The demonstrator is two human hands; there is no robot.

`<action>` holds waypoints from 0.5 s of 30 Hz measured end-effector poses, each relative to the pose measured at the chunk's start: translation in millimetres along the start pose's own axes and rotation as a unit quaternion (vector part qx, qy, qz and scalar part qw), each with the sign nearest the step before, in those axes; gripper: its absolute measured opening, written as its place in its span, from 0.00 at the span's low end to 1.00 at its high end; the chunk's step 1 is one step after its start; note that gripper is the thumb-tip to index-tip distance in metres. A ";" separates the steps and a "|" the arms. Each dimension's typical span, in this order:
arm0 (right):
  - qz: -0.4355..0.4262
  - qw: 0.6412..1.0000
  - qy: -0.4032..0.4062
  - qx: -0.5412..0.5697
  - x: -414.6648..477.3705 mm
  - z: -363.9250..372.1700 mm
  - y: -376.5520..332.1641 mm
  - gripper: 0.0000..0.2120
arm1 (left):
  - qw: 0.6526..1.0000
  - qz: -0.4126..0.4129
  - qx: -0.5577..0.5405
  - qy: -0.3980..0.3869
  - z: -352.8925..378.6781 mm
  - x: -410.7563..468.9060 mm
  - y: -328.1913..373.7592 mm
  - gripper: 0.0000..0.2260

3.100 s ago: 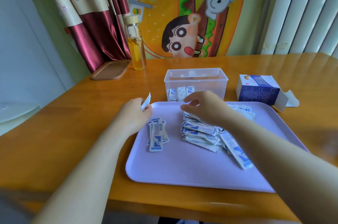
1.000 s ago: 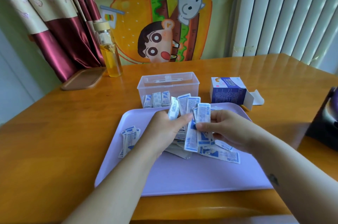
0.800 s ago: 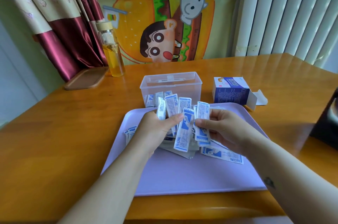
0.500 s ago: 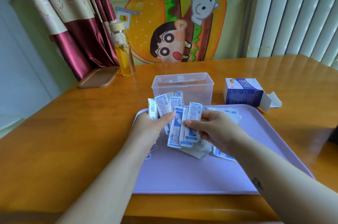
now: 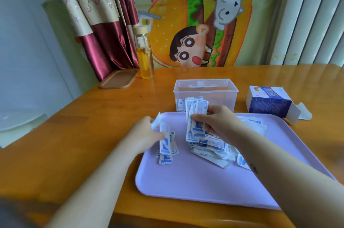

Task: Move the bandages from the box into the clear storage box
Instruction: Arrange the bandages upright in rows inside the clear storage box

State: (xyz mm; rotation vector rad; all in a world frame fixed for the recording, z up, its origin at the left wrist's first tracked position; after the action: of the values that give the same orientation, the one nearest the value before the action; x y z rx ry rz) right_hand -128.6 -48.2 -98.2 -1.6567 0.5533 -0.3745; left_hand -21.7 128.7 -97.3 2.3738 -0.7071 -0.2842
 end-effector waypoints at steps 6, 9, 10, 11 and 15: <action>-0.040 0.984 -0.068 -0.160 -5.9 32.4 -9.4 0.06 | 0.998 -0.006 0.060 0.008 -4.4 -3.7 -3.5 0.14; -0.046 0.973 -0.079 -0.210 -3.9 50.1 -11.0 0.07 | 0.998 -0.001 0.039 0.043 -13.7 -5.1 -5.0 0.11; -0.048 0.969 -0.074 -0.232 -1.9 52.3 -10.7 0.15 | 0.998 0.005 0.027 0.049 -15.0 -5.5 -5.5 0.10; -0.044 0.965 -0.062 -0.251 -1.4 52.9 -10.8 0.24 | 0.998 0.010 0.015 0.054 -15.5 -5.6 -6.3 0.09; -0.067 0.969 -0.025 -0.238 -6.1 30.2 -16.8 0.25 | 0.996 0.011 -0.066 0.063 -12.3 -3.0 -6.4 0.06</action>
State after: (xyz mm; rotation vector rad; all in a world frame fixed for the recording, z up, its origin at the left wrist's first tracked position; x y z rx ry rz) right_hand -115.0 -18.2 -86.2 -2.1679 0.5191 -0.3112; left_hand -17.0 141.0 -91.8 2.2348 -0.6340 -0.1650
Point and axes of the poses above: each hand's wrist, its own x-axis towards the middle knuckle, its own z-axis out of the palm, y = z × x, the point moved 1 cm from there along x, towards the middle knuckle, and after that the axes turned 1 degree about y, right-handed, at the moved point
